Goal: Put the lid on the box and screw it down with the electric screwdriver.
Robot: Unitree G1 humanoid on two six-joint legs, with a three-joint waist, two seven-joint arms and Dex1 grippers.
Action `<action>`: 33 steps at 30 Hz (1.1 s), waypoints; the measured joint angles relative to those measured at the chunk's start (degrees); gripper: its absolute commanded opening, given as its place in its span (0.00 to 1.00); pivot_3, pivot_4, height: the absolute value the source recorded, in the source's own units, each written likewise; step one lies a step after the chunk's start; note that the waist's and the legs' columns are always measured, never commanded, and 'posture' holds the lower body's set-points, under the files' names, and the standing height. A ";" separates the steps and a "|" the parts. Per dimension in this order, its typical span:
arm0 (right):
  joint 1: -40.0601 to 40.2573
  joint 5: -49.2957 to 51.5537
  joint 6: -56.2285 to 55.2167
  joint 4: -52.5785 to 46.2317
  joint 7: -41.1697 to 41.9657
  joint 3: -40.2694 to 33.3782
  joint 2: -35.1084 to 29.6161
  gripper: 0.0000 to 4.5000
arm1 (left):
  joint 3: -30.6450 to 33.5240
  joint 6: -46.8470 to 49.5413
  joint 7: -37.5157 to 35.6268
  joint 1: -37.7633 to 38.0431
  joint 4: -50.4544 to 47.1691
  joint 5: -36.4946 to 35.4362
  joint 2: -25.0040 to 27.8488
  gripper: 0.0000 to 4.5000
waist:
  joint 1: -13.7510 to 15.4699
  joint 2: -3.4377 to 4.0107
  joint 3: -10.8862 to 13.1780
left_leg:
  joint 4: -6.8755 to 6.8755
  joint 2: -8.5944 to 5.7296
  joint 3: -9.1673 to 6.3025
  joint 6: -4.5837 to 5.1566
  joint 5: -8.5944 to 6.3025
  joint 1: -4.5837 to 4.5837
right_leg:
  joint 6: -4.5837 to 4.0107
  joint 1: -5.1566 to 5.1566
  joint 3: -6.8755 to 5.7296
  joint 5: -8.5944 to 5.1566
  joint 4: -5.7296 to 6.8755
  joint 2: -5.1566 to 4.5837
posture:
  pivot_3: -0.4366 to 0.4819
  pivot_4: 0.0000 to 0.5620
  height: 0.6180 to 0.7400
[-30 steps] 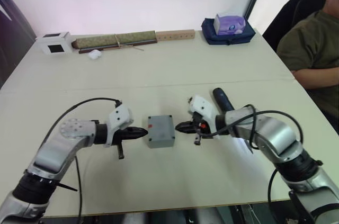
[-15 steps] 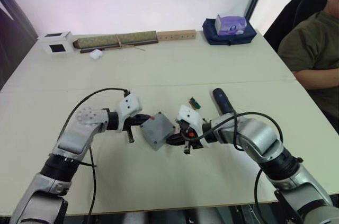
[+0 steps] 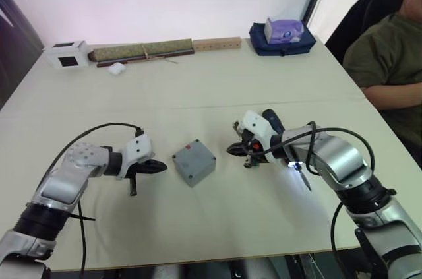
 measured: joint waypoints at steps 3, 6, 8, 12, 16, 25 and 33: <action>0.00 -0.79 -1.49 2.16 -0.29 1.13 2.94 0.01 | -0.08 1.64 0.04 0.13 -2.12 -1.00 -1.14 0.00 | 0.21 0.00 0.00 | 0.05 -0.03 0.01 0.00 0.00 -0.01 | 0.00 0.01 0.00 0.00 0.01 -0.04 | 0.48 0.27 1.00; 0.00 -1.84 -2.04 3.66 -0.27 1.82 3.99 0.01 | -0.24 2.94 1.07 -1.15 -2.18 -1.01 -3.14 0.00 | 0.13 0.00 0.00 | 0.06 -0.03 0.01 0.00 0.00 -0.01 | 0.01 0.01 0.00 0.00 0.03 -0.03 | 0.48 0.27 1.00; 0.01 -2.14 -2.04 3.68 -0.23 1.97 4.26 0.01 | -0.44 3.60 1.73 -2.09 -1.98 -0.93 -4.18 0.00 | 0.05 0.00 0.00 | 0.06 -0.03 0.00 0.00 0.00 0.00 | 0.01 0.01 0.00 0.00 0.06 -0.02 | 0.48 0.27 1.00; 0.14 -2.55 -1.43 3.30 -0.21 2.24 4.97 0.01 | -0.79 3.75 2.27 -3.43 -1.26 -0.72 -5.44 0.00 | -0.10 0.00 0.00 | 0.05 -0.02 -0.02 0.00 0.00 0.02 | 0.00 0.00 0.00 0.00 0.11 0.00 | 0.48 0.27 1.00; 1.24 -2.39 1.48 0.59 -0.28 1.63 4.59 0.01 | -1.02 3.68 2.37 -5.26 1.16 0.16 -6.30 0.00 | 0.02 0.00 0.00 | 0.07 -0.03 -0.02 0.00 0.00 0.02 | 0.00 0.00 0.00 0.00 0.14 0.00 | 0.48 0.27 1.00; 2.07 -2.35 4.21 -2.44 -1.02 1.55 4.61 0.01 | -1.02 2.70 2.35 -6.80 3.92 0.98 -7.17 0.00 | -0.06 0.00 0.00 | 0.07 -0.02 -0.03 0.00 0.00 0.03 | 0.00 0.00 0.00 0.00 0.18 0.01 | 0.48 0.27 1.00; 5.79 -5.03 -3.65 -6.10 -3.79 -0.58 2.91 0.01 | -0.17 2.87 1.70 -6.44 1.16 0.03 -5.61 0.00 | -0.03 0.00 0.00 | 0.07 -0.03 -0.02 0.00 0.00 0.02 | 0.00 0.00 0.00 0.00 0.17 -0.01 | 0.48 0.27 1.00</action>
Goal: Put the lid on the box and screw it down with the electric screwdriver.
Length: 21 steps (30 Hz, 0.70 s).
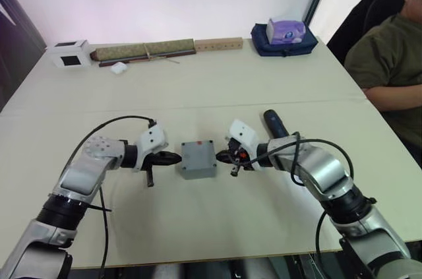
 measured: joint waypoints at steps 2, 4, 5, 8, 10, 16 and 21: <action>2.91 -0.77 -3.83 -1.76 -1.89 -3.69 -0.77 0.01 | 2.48 2.50 -0.47 1.80 -3.58 -2.53 2.05 0.00 | -0.01 -0.01 0.01 | 0.00 0.01 -0.01 0.00 0.00 0.00 | 0.00 0.00 0.00 0.00 0.00 0.00 | 0.48 0.27 1.00; 4.05 -1.31 -5.41 -1.95 -3.03 -6.32 -1.38 0.01 | 4.42 4.18 -0.71 2.45 -5.71 -4.21 3.46 0.00 | -0.02 -0.01 0.01 | 0.00 0.01 0.00 0.00 0.00 0.01 | 0.00 0.00 0.01 0.00 0.01 -0.01 | 0.48 0.27 1.00; 4.39 -1.32 -6.06 -2.06 -3.45 -7.57 -1.36 0.01 | 5.19 4.86 -0.75 2.66 -6.80 -4.82 3.92 0.00 | -0.02 -0.01 0.00 | 0.00 0.01 0.00 0.00 0.00 0.03 | 0.00 0.00 0.00 0.00 0.04 0.00 | 0.48 0.27 1.00; 4.94 -0.12 -6.59 -2.42 -5.13 -12.01 -0.10 0.06 | 7.55 8.55 -0.74 2.75 -11.99 -8.91 4.76 0.00 | -0.03 -0.02 0.01 | 0.00 0.01 -0.01 0.00 0.00 0.03 | 0.00 0.00 0.01 0.00 0.07 0.01 | 0.48 0.27 1.00; 5.07 -0.15 -7.33 -1.68 -6.07 -13.83 0.01 0.14 | 9.00 10.65 -0.35 1.60 -14.73 -11.36 4.90 0.00 | 0.03 -0.03 0.00 | 0.00 0.01 -0.01 0.00 0.00 0.04 | 0.00 0.01 0.01 0.00 0.08 0.01 | 0.48 0.27 1.00; 4.50 -1.95 -8.89 7.63 -9.09 -13.27 3.95 0.72 | 8.47 13.40 2.31 -2.76 -17.12 -13.56 3.70 0.00 | -0.29 -0.04 -0.01 | 0.01 0.01 0.00 -0.01 0.00 0.07 | 0.00 0.02 0.03 0.00 0.11 0.05 | 0.48 0.27 1.00; 1.15 -3.03 -10.39 14.57 -8.91 -12.74 5.46 0.94 | 7.61 13.62 3.03 -4.17 -16.94 -13.50 2.77 0.00 | -0.22 -0.03 0.00 | 0.01 0.01 0.00 -0.01 0.01 0.07 | 0.00 0.01 0.03 0.00 0.11 0.05 | 0.48 0.27 1.00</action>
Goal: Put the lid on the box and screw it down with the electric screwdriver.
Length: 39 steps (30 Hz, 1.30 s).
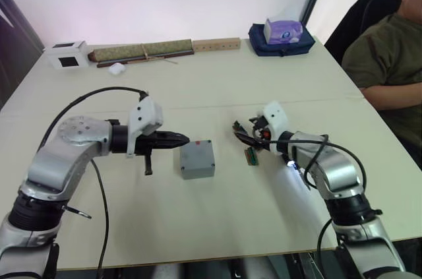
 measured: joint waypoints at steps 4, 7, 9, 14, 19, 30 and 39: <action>-1.91 -0.53 -0.85 3.75 0.36 -0.02 0.83 0.94 | -0.84 0.01 0.31 -0.06 0.02 0.01 -0.23 0.00 | 0.02 0.00 0.00 | 0.00 -0.01 0.02 0.00 0.00 0.00 | 0.00 0.00 0.00 0.00 -0.01 -0.02 | 0.48 0.27 1.00; -2.36 -0.49 -0.82 5.66 0.60 -0.09 1.62 0.94 | -1.15 0.00 0.55 -0.09 0.03 0.01 -0.25 0.00 | 0.04 0.00 0.00 | 0.00 -0.01 0.01 0.00 0.00 0.00 | 0.00 0.00 0.01 0.00 0.00 -0.02 | 0.48 0.27 1.00; -2.51 -0.49 -0.82 7.22 0.72 -0.11 1.81 0.94 | -1.27 0.00 0.96 -0.09 0.02 0.01 -0.38 0.00 | 0.08 0.00 0.00 | 0.00 -0.01 0.02 0.00 0.00 0.00 | 0.00 0.00 0.01 0.00 0.00 -0.02 | 0.48 0.27 1.00; -3.58 -0.48 -0.71 9.33 0.92 -0.37 1.87 0.83 | -1.28 -0.01 1.27 -0.03 0.02 0.01 -0.36 0.00 | 0.05 0.00 0.00 | 0.00 -0.01 0.01 -0.01 0.00 0.00 | 0.00 0.00 0.01 0.00 0.00 -0.01 | 0.48 0.27 1.00; -4.20 -0.48 -0.85 10.04 0.95 -0.72 2.05 0.45 | -1.28 -0.02 1.44 -0.02 0.02 0.01 -0.36 0.00 | 0.01 0.00 0.00 | 0.00 0.00 0.01 -0.01 0.00 0.00 | 0.00 0.00 0.01 0.00 0.00 -0.01 | 0.48 0.27 1.00; -4.25 -0.48 -0.79 10.14 1.24 -0.87 2.44 0.00 | -1.28 -0.09 1.80 0.11 0.02 0.01 -0.40 0.00 | 0.03 0.00 0.00 | 0.00 0.00 0.01 -0.01 0.00 0.00 | 0.00 0.00 0.01 0.00 0.00 -0.01 | 0.48 0.27 1.00; -5.36 1.92 5.48 4.07 0.50 -3.97 1.80 0.00 | -1.24 -0.17 2.41 2.92 0.12 0.14 -0.01 0.00 | -0.04 0.02 0.01 | 0.00 0.00 0.00 -0.01 0.00 0.00 | 0.00 0.00 0.01 0.00 0.01 -0.01 | 0.48 0.27 1.00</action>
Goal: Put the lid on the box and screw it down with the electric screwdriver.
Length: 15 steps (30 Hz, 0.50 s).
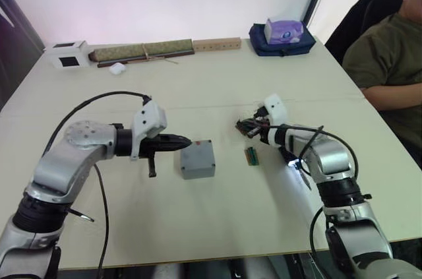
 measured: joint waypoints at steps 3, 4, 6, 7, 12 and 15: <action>-1.53 2.20 4.60 -5.13 0.33 -0.99 -0.62 0.00 | 0.07 -0.23 0.20 0.10 0.26 0.15 0.36 0.00 | 0.12 0.00 0.00 | 0.00 0.00 0.00 0.00 0.00 0.00 | 0.00 0.00 0.00 0.00 0.00 -0.01 | 0.48 0.27 1.00; -1.73 2.70 5.57 -6.32 0.50 -1.01 -0.88 0.00 | 0.08 -0.27 0.20 0.11 0.30 0.15 0.45 0.00 | 0.12 0.00 0.00 | 0.00 -0.01 0.00 0.00 0.00 0.00 | 0.00 0.00 0.00 0.00 0.00 -0.01 | 0.48 0.27 1.00; -2.20 4.61 9.02 -9.65 1.31 -1.05 -1.69 0.00 | 0.14 -0.28 0.23 0.27 0.33 0.14 0.70 0.00 | 0.15 0.00 0.00 | 0.00 -0.01 0.00 0.00 0.00 -0.01 | 0.00 0.00 0.00 0.00 -0.02 -0.01 | 0.48 0.27 1.00; -2.56 5.93 11.29 -11.28 1.80 -1.05 -1.94 0.00 | 0.20 -0.28 0.24 0.45 0.35 0.13 0.77 0.00 | 0.15 0.00 0.00 | 0.00 -0.01 0.00 0.00 0.00 -0.01 | 0.00 0.00 0.00 0.00 -0.02 -0.01 | 0.48 0.27 1.00; -4.21 11.64 19.30 -18.62 2.55 -0.58 -0.86 0.00 | 0.63 -0.30 0.25 0.92 0.41 0.10 1.34 0.00 | 0.03 0.00 0.00 | 0.00 0.00 -0.01 0.00 0.00 0.00 | 0.00 0.00 0.00 0.00 -0.01 0.00 | 0.48 0.27 1.00; -4.16 13.53 21.76 -21.90 1.93 2.51 1.41 0.00 | 0.61 -0.36 0.30 2.23 0.52 0.17 1.57 0.00 | -0.06 0.00 0.00 | -0.01 0.01 -0.02 0.00 0.00 0.00 | -0.01 -0.02 -0.01 0.00 0.00 0.01 | 0.48 0.27 1.00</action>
